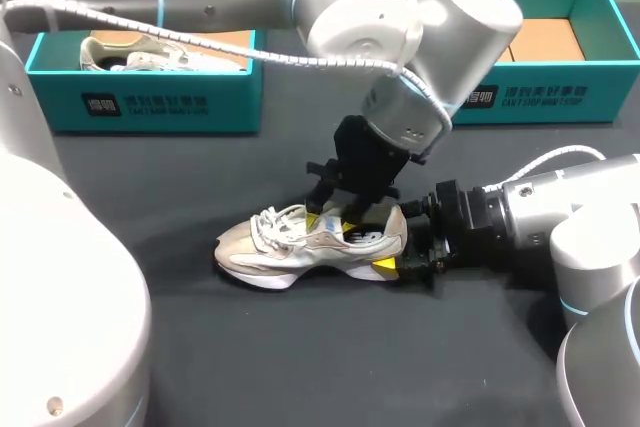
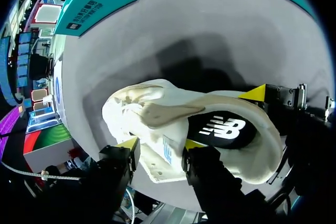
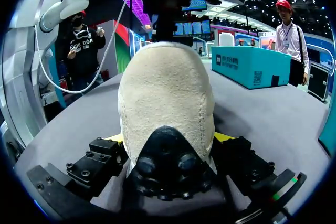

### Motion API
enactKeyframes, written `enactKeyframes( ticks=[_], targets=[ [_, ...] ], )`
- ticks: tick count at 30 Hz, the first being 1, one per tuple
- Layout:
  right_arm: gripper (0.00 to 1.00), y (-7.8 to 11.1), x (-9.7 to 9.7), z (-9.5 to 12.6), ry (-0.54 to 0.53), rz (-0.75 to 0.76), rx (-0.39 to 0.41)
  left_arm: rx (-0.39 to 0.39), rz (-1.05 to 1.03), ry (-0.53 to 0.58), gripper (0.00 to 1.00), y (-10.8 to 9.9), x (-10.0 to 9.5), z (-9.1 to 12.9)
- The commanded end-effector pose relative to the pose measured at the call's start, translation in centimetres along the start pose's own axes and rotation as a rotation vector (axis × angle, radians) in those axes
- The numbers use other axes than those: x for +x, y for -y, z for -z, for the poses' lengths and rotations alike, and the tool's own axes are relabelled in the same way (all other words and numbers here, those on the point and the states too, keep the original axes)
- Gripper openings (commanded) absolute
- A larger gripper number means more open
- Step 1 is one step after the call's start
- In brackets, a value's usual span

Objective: Take the shoe out of the shoebox, open the shoe tongue, remove and reinsert the insole, then place the shoe into the shoebox

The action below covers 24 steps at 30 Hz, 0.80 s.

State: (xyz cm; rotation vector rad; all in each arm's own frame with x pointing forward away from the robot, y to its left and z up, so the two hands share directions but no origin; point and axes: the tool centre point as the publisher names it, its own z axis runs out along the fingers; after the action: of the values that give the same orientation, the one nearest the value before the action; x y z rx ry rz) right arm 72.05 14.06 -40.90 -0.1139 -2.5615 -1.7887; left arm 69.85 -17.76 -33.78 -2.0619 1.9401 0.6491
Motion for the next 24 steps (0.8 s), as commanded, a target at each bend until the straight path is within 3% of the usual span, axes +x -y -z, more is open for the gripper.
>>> enactKeyframes(
  ticks=[1,3,7,11,17,24],
  targets=[
    [0.0,0.0,0.0,-0.3,0.001,-0.001,0.005,0.008,0.013,0.003,0.41,-0.1,-0.7,-0.1],
    [0.0,0.0,0.0,-0.3,0.001,-0.001,0.005,0.016,0.022,0.001,0.4,-0.2,-1.0,0.0],
    [0.0,0.0,0.0,-0.3,0.001,-0.001,0.005,0.024,0.03,-0.01,0.26,-0.4,-1.6,0.2],
    [0.0,0.0,0.0,-0.3,0.001,-0.001,0.005,0.036,0.046,-0.036,0.01,-0.6,-2.4,0.5],
    [0.0,0.0,0.0,-0.3,0.001,-0.001,0.005,0.038,0.075,-0.116,0.0,-0.7,-4.6,0.5],
    [0.0,0.0,0.0,-0.3,0.001,-0.001,0.005,-0.035,0.018,-0.314,0.0,0.1,-8.0,-1.1]
  ],
)
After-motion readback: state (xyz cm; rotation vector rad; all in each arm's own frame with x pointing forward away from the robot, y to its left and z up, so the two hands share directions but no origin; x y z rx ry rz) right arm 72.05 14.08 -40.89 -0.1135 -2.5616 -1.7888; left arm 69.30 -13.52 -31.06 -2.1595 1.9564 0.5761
